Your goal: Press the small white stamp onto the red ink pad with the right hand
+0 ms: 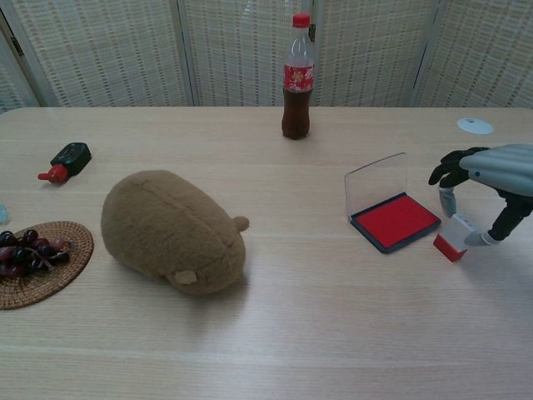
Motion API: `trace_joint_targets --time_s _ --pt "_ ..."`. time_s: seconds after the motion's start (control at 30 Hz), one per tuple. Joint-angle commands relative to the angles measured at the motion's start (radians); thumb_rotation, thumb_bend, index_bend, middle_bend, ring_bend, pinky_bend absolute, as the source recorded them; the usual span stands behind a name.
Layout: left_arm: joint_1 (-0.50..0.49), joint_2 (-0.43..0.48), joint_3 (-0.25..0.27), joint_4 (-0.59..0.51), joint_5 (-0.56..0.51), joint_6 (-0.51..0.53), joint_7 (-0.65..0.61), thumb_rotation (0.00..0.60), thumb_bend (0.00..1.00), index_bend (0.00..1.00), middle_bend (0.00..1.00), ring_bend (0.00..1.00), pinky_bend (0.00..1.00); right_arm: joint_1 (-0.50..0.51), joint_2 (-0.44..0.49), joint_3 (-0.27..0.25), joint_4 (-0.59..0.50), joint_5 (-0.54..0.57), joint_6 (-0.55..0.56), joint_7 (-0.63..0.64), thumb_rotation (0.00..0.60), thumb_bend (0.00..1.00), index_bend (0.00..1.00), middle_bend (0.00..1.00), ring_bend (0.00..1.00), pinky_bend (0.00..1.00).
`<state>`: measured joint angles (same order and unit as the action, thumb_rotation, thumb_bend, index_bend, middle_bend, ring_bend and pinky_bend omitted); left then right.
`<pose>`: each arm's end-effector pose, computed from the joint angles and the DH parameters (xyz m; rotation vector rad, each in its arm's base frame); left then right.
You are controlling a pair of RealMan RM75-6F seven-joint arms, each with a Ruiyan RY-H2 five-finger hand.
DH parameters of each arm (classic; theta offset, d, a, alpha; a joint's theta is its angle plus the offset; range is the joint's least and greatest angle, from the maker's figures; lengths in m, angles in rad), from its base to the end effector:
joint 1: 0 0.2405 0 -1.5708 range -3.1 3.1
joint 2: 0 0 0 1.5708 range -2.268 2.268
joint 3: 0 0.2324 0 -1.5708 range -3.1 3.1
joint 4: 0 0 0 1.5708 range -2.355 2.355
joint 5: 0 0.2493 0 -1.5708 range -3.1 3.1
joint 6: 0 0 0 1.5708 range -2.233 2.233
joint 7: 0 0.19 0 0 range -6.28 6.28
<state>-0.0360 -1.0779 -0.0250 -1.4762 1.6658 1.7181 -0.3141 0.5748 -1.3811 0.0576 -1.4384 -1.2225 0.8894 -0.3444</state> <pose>-0.3032 0.2036 0.1605 -1.3715 -0.8281 -1.1998 -0.2418 -0.3463 -0.0413 1.9233 -0.8783 0.5822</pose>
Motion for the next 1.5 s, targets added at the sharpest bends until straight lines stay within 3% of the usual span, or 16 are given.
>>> trace_joint_targets --time_s 0.03,0.37,0.73,1.5 --pt "-0.002 -0.002 -0.001 0.003 0.002 0.0 0.0 0.6 0.43 0.0 0.0 0.0 0.0 -0.001 -0.001 -0.003 -0.001 0.004 0.005 -0.011 0.6 0.21 0.52 0.17 0.0 0.0" --pt "-0.008 -0.005 -0.002 0.01 0.007 -0.002 -0.007 0.6 0.43 0.0 0.0 0.0 0.0 -0.004 -0.001 0.003 0.002 0.01 0.023 0.0 0.6 0.21 0.61 0.19 0.0 0.0" --pt "-0.007 -0.002 -0.001 0.013 0.002 -0.002 -0.021 0.6 0.43 0.0 0.0 0.0 0.0 0.029 -0.004 0.047 -0.004 0.044 -0.024 0.076 0.6 0.21 0.62 0.2 0.0 0.0" --pt "0.006 0.013 -0.001 0.031 -0.006 0.017 -0.085 0.6 0.43 0.0 0.0 0.0 0.0 0.105 -0.062 0.084 0.038 0.128 -0.064 0.049 0.6 0.21 0.62 0.2 0.0 0.0"
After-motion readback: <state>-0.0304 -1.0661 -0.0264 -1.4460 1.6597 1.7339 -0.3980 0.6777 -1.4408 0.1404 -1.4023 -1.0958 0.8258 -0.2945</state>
